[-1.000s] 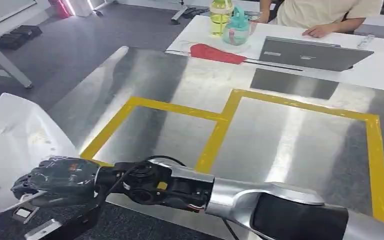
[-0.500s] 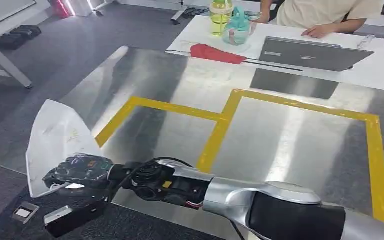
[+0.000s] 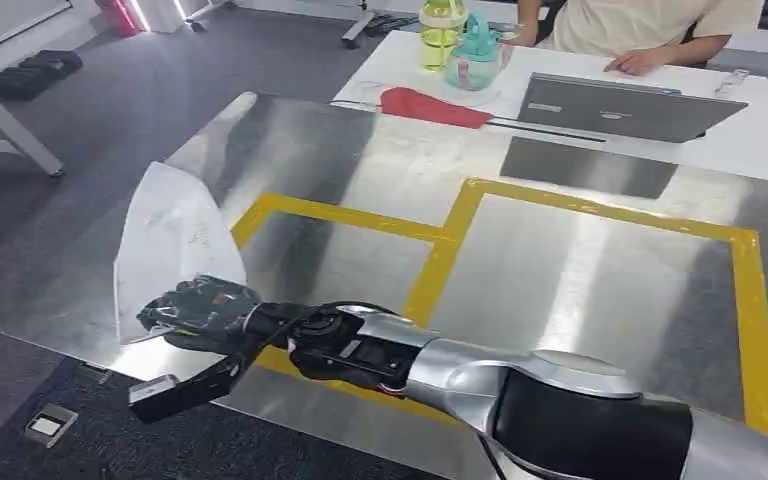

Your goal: Take the parts from the cabinet and place them on the table.

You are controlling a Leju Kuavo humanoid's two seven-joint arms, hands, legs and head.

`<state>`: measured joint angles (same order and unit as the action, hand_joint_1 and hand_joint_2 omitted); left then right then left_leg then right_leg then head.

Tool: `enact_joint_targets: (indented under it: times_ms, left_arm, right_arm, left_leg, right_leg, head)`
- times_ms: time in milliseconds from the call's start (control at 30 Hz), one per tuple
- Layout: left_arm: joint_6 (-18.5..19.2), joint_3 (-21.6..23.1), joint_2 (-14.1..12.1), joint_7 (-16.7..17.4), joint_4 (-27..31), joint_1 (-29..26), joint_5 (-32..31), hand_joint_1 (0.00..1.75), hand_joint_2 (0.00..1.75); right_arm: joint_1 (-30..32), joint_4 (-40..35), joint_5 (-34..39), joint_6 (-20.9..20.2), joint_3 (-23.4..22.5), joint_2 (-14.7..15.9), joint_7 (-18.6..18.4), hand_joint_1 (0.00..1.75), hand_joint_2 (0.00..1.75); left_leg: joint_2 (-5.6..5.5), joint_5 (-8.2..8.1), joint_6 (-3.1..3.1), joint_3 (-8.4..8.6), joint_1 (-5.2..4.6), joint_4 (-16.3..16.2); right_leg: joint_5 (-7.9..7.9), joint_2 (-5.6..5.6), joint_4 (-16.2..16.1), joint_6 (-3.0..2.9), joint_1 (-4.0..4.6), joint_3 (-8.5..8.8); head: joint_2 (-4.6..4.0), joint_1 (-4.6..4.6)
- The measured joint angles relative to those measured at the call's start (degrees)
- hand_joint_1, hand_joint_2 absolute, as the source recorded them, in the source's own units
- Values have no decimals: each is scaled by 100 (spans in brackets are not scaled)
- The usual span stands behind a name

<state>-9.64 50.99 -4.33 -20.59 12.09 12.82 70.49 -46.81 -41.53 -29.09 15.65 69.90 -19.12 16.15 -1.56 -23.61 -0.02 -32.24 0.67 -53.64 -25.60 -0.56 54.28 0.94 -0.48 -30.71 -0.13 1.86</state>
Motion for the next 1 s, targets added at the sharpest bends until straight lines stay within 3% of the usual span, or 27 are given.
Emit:
enact_joint_targets:
  times_ms: [300, 1000]
  left_arm:
    - [9, 0, 11, 44, 2, 3, -11, 0, 175]
    - [-72, 0, 15, 68, 0, -9, -33, 0, 175]
  right_arm:
    - [-27, 457, -223, 11, -160, 0, 76, 175, 175]
    - [-58, 1119, -752, -276, -476, 179, -284, 175, 175]
  left_leg:
    - [0, 0, 0, 0, 0, 0]
    - [1, 0, 0, 0, 0, -6]
  right_leg:
    - [0, 0, 0, 1, 0, 0]
    - [1, -2, 0, 2, -1, -1]
  head:
    - [0, -2]
    - [0, -2]
